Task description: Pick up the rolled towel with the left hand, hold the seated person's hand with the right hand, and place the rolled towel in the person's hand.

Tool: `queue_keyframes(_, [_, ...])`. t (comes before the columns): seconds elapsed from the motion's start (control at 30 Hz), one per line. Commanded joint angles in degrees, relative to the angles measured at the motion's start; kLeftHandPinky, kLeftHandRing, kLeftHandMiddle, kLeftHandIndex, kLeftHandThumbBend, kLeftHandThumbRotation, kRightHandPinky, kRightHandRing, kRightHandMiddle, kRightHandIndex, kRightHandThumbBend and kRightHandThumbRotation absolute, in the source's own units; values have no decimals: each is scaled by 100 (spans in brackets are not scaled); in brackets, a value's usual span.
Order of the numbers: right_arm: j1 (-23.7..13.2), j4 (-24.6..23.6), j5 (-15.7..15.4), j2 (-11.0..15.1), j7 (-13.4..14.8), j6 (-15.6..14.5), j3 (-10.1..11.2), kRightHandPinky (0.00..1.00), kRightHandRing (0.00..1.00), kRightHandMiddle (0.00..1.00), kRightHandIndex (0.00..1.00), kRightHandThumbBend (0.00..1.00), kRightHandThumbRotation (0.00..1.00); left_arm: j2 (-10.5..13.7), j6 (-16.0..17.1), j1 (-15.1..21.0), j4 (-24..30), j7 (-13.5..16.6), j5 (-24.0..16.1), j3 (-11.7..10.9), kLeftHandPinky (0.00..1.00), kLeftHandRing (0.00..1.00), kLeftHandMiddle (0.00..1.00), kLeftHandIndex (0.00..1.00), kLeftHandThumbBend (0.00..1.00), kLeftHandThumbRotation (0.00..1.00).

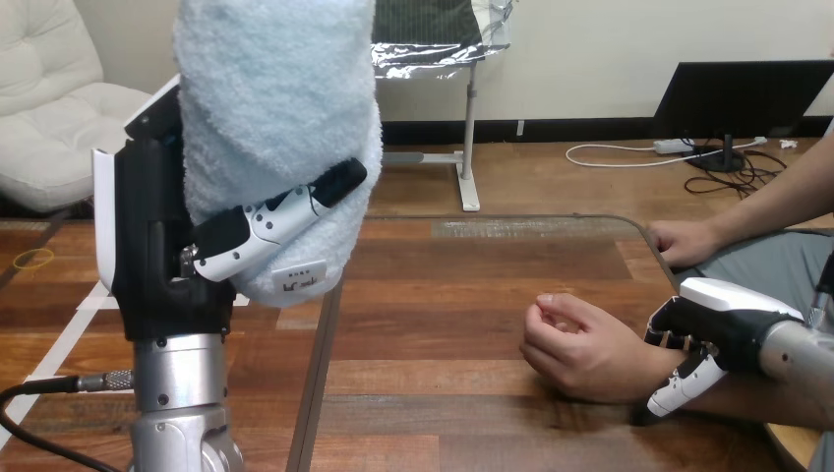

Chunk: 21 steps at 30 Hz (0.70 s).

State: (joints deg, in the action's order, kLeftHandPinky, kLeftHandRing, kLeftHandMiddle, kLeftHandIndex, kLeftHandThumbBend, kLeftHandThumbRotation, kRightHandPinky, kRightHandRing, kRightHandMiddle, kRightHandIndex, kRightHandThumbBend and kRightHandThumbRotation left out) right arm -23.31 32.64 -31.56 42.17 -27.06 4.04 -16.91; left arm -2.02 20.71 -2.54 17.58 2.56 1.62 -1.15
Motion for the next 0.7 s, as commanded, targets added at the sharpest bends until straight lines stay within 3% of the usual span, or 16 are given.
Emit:
queue_keyframes(0.0, [30, -11, 41, -167, -477, -214, -214, 39, 49, 57, 60, 91, 25, -16, 98, 360, 45, 1, 23, -20, 17, 23, 30, 36, 55, 0])
queue_keyframes(0.27, [-96, -85, 28, -97, -890, -424, -242, 43, 54, 62, 65, 95, 24, -7, 131, 369, 16, 0, 0, -22, 17, 23, 30, 36, 54, 0])
queue_keyframes(0.67, [-186, -117, -76, -78, -1003, -566, -260, 44, 57, 63, 65, 99, 17, -23, 137, 367, 10, 12, -4, -19, 17, 23, 31, 37, 53, 0])
